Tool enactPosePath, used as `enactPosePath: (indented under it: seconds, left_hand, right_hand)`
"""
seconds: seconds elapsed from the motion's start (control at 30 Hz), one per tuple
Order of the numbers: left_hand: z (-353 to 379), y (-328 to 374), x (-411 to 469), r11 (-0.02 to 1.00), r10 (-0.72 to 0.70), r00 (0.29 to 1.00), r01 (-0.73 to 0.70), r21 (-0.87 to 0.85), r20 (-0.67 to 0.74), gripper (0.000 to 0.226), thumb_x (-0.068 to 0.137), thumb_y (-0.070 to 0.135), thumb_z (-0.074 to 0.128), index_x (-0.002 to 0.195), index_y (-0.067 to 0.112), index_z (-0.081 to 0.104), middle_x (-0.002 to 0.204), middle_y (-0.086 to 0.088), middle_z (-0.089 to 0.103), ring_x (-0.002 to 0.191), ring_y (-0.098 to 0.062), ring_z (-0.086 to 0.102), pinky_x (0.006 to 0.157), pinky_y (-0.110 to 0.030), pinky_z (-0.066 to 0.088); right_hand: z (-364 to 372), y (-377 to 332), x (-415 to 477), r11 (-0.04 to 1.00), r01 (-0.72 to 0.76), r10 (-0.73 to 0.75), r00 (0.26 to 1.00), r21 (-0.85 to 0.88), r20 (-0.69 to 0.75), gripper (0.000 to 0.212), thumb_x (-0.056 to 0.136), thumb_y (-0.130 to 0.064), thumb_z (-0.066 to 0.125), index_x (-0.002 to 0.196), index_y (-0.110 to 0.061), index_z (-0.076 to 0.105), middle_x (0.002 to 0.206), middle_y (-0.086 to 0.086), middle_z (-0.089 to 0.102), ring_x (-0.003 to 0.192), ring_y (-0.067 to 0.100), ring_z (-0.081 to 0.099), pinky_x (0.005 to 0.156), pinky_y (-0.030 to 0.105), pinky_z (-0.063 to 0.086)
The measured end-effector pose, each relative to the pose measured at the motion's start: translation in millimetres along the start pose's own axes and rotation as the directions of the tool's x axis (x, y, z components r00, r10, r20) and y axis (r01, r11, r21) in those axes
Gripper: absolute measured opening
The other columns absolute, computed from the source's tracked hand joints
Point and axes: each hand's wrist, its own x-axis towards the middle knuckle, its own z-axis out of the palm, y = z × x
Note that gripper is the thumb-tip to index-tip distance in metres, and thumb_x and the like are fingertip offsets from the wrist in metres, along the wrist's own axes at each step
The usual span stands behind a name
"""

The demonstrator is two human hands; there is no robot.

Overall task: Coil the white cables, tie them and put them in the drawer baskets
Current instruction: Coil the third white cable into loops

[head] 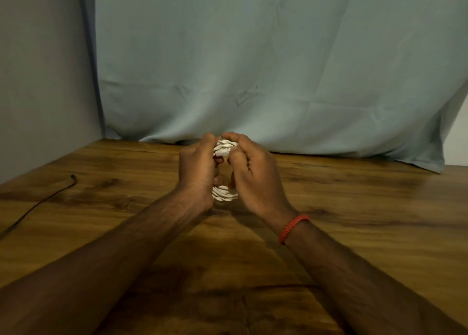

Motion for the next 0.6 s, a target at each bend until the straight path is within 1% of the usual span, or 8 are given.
enactPosePath:
  seconds: [0.1, 0.17, 0.3, 0.33, 0.4, 0.43, 0.53, 0.6]
  left_hand:
    - [-1.7, -0.6, 3.0, 1.0, 0.011, 1.0, -0.011, 0.015, 0.002, 0.019, 0.088, 0.021, 0.054, 0.072, 0.013, 0.059, 0.067, -0.011, 0.042, 0.05, -0.017, 0.037, 0.043, -0.021, 0.028]
    - [-1.3, -0.3, 2.3, 0.999, 0.02, 1.0, -0.021, 0.031, 0.023, 0.012, 0.089, 0.019, 0.052, 0.082, 0.011, 0.058, 0.07, -0.011, 0.042, 0.05, -0.017, 0.036, 0.043, -0.021, 0.027]
    - [0.1, -2.1, 2.5, 1.0, -0.004, 1.0, 0.005, -0.029, 0.012, 0.019, 0.09, 0.022, 0.059, 0.078, 0.008, 0.064, 0.068, -0.011, 0.05, 0.05, -0.016, 0.044, 0.046, -0.023, 0.037]
    - [0.5, -2.2, 3.4, 0.994, -0.05, 0.998, 0.053, -0.094, 0.03, 0.026, 0.088, 0.028, 0.066, 0.085, 0.002, 0.067, 0.072, -0.014, 0.056, 0.057, -0.021, 0.052, 0.054, -0.028, 0.047]
    - [-1.7, -1.3, 5.6, 0.948, -0.168, 0.978, 0.195, -0.25, 0.125, 0.063, 0.082, 0.047, 0.074, 0.112, -0.007, 0.065, 0.093, -0.021, 0.067, 0.08, -0.031, 0.067, 0.082, -0.044, 0.058]
    - [-2.3, -0.7, 4.5, 0.915, -0.211, 0.959, 0.262, -0.306, 0.19, 0.07, 0.084, 0.054, 0.071, 0.117, -0.007, 0.062, 0.094, -0.021, 0.07, 0.084, -0.03, 0.071, 0.083, -0.045, 0.06]
    - [5.8, -3.3, -7.5, 0.855, -0.27, 0.92, 0.365, -0.368, 0.286, 0.057, 0.097, 0.059, 0.051, 0.105, 0.005, 0.069, 0.075, -0.011, 0.07, 0.061, -0.021, 0.07, 0.057, -0.029, 0.058]
    - [10.3, -8.8, -10.1, 0.893, -0.246, 0.953, 0.294, -0.34, 0.178, 0.052, 0.095, 0.059, 0.054, 0.098, 0.01, 0.071, 0.07, -0.004, 0.058, 0.057, -0.018, 0.058, 0.052, -0.025, 0.051]
  right_hand:
    - [1.4, 2.9, -0.3, 0.996, 0.066, -0.065, 0.998, -0.061, 0.024, 0.026, 0.104, -0.028, 0.045, 0.121, -0.018, 0.062, 0.103, 0.0, 0.066, 0.095, 0.013, 0.061, 0.081, 0.036, 0.05]
    - [0.8, 2.7, -0.4, 0.996, 0.075, -0.073, 0.997, -0.043, 0.025, 0.024, 0.105, -0.031, 0.048, 0.118, -0.017, 0.061, 0.1, -0.001, 0.068, 0.092, 0.012, 0.063, 0.077, 0.034, 0.051]
    - [-1.5, 2.8, 0.6, 0.999, 0.053, -0.052, 0.997, 0.011, -0.052, 0.022, 0.102, -0.03, 0.056, 0.116, -0.016, 0.065, 0.094, -0.003, 0.072, 0.083, 0.007, 0.067, 0.07, 0.027, 0.053]
    - [-1.4, 2.4, 1.1, 0.998, 0.035, -0.031, 0.996, 0.049, -0.081, 0.02, 0.102, -0.027, 0.057, 0.115, -0.015, 0.066, 0.092, -0.004, 0.072, 0.08, 0.004, 0.068, 0.069, 0.021, 0.051]
    - [-1.0, 1.7, 2.6, 0.993, -0.016, 0.034, 0.988, 0.117, -0.148, 0.019, 0.102, -0.023, 0.058, 0.115, -0.013, 0.068, 0.09, -0.006, 0.073, 0.08, 0.0, 0.068, 0.07, 0.013, 0.049]
    - [-0.6, 2.5, 3.5, 0.987, -0.047, 0.075, 0.98, 0.154, -0.182, 0.019, 0.101, -0.023, 0.059, 0.114, -0.013, 0.069, 0.089, -0.009, 0.073, 0.081, -0.002, 0.068, 0.071, 0.013, 0.049]
    - [-2.3, 5.4, 6.1, 0.979, -0.061, 0.104, 0.97, 0.193, -0.221, 0.019, 0.101, -0.023, 0.059, 0.114, -0.014, 0.069, 0.087, -0.011, 0.072, 0.081, -0.001, 0.068, 0.074, 0.02, 0.053]
    - [-1.8, 4.8, 5.5, 0.982, -0.033, 0.07, 0.977, 0.185, -0.2, 0.02, 0.101, -0.023, 0.059, 0.116, -0.013, 0.068, 0.089, -0.009, 0.072, 0.078, 0.004, 0.069, 0.071, 0.025, 0.056]
